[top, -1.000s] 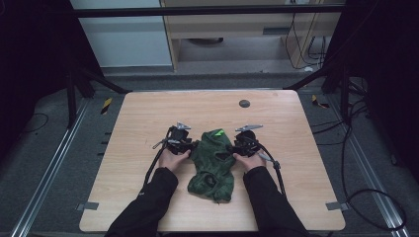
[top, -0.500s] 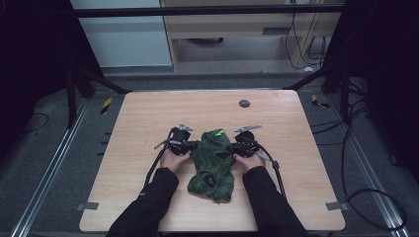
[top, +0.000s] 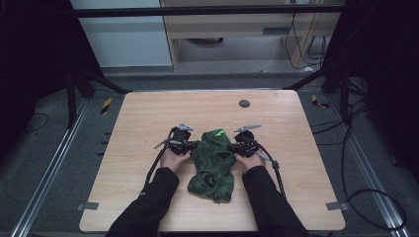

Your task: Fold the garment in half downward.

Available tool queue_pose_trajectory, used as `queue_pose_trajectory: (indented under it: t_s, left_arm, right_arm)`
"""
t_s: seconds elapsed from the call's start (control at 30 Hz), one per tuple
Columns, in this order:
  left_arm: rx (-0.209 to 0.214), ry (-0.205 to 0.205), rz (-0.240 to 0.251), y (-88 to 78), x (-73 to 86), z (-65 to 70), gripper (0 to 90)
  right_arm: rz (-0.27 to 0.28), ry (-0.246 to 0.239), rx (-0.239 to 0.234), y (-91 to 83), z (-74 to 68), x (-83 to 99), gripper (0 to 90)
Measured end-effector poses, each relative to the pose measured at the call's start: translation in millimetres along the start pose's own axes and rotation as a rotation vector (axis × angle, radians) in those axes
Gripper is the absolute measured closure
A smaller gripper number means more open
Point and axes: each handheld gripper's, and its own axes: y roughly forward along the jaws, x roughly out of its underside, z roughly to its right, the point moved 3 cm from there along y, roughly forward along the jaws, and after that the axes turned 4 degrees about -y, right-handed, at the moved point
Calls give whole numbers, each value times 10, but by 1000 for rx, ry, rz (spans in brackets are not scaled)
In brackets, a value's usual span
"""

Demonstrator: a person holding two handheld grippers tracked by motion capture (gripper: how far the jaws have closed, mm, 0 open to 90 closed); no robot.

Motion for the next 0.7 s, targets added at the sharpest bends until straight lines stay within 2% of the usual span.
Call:
queue_pose_trajectory:
  t_s: [0.2,0.43,0.7]
  left_arm:
    - [11,20,33,-143,-54,39,899]
    - [26,29,73,-320,-112,73,899]
    - [39,41,99,-460,-140,113,899]
  right_arm:
    - [49,-15,9,-99,-11,-64,854]
    - [111,-40,-8,-229,-65,-164,854]
    - [153,-69,-24,-365,-139,-239,854]
